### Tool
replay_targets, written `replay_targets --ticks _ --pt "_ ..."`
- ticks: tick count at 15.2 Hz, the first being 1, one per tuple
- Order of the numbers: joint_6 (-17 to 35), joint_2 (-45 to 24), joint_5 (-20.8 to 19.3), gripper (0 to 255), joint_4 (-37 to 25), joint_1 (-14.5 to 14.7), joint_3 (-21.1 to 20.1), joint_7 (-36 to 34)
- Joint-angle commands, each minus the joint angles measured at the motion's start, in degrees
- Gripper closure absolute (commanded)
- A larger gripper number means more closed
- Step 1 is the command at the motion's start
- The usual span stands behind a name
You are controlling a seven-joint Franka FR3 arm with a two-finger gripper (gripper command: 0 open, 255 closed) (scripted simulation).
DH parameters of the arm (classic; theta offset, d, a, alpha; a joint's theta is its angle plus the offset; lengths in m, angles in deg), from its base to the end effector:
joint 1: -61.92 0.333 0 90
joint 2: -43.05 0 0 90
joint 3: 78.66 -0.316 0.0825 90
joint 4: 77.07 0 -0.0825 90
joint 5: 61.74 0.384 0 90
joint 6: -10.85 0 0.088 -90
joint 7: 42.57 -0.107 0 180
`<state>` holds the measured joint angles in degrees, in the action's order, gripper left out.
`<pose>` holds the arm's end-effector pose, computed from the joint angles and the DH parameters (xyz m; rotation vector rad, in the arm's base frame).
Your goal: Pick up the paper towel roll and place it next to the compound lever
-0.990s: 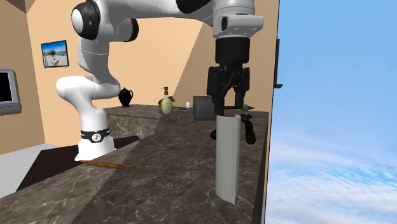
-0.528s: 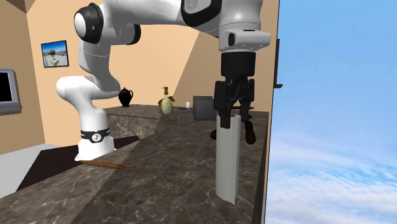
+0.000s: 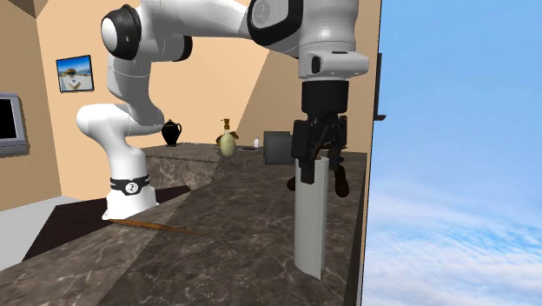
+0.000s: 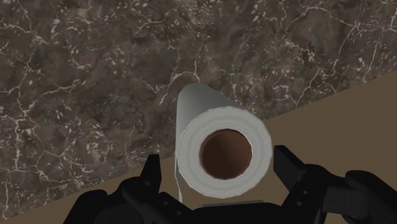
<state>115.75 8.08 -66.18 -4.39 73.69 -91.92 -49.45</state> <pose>0.6718 0.2640 0.4037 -3.0593 -0.4618 0.0733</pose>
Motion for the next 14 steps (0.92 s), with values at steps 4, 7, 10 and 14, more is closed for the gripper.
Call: replay_targets --ticks 4,7,10,14 --pt "0.0 0.0 0.0 255 0.0 0.0 0.0 0.0" --pt "0.0 0.0 0.0 255 0.1 0.0 0.0 0.0" --pt "0.1 0.0 0.0 255 0.1 0.0 0.0 0.0" --pt "-2.1 0.3 0.1 255 -1.9 0.1 -0.1 0.0"
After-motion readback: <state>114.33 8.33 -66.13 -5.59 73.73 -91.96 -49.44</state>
